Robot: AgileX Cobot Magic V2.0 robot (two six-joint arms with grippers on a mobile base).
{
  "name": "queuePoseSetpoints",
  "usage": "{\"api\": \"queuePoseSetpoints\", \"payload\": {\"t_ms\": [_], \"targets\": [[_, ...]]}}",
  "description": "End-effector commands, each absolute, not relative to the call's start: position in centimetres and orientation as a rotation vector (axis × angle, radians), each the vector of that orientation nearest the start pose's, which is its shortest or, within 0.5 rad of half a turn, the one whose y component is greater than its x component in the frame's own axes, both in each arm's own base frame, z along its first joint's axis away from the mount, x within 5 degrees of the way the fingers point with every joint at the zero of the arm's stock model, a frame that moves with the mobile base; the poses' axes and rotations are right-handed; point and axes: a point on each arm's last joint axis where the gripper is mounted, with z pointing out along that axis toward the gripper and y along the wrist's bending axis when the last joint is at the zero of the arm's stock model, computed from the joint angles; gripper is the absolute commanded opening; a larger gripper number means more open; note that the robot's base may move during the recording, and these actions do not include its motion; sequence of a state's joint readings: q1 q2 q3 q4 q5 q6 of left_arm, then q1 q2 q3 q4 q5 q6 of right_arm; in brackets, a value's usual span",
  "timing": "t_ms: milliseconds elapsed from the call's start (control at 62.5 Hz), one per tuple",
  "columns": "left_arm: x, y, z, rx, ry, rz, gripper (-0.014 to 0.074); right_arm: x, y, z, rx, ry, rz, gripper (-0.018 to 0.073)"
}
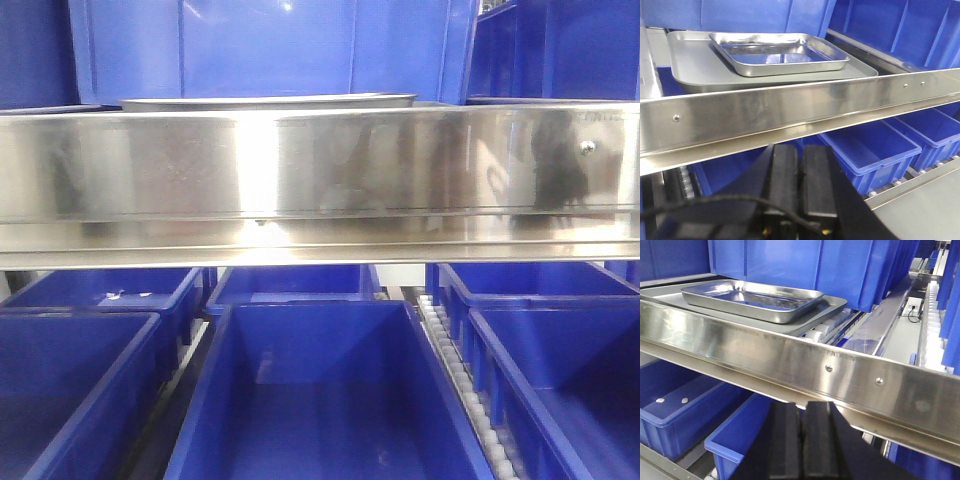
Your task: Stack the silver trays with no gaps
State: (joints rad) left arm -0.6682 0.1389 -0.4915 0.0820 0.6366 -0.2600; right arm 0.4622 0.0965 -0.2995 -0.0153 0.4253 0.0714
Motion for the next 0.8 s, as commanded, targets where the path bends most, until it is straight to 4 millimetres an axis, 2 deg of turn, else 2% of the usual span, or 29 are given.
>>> {"api": "queuePoseSetpoints", "payload": {"t_ms": [0,288,416,576,784], "targets": [[2.79,-1.77,32.61,0.376,1.646,-0.621,-0.0048,4.21,1.99,28.67,-0.332,1.568,0.377,0.0052],[2.8,-1.8,32.5,0.376,1.653,-0.624,-0.0048,4.21,1.99,28.67,-0.332,1.568,0.377,0.0052],[2.52,-2.15,32.36,0.37,1.681,-0.695,-0.0048,4.21,1.99,28.67,-0.332,1.568,0.377,0.0052],[2.55,-2.08,32.45,0.422,1.634,-0.515,-0.0048,4.21,1.99,28.67,-0.332,1.568,0.377,0.0052],[2.9,-1.88,32.4,0.291,1.632,-0.304,-0.0048,4.21,1.99,28.67,-0.332,1.568,0.377,0.0052]]}}
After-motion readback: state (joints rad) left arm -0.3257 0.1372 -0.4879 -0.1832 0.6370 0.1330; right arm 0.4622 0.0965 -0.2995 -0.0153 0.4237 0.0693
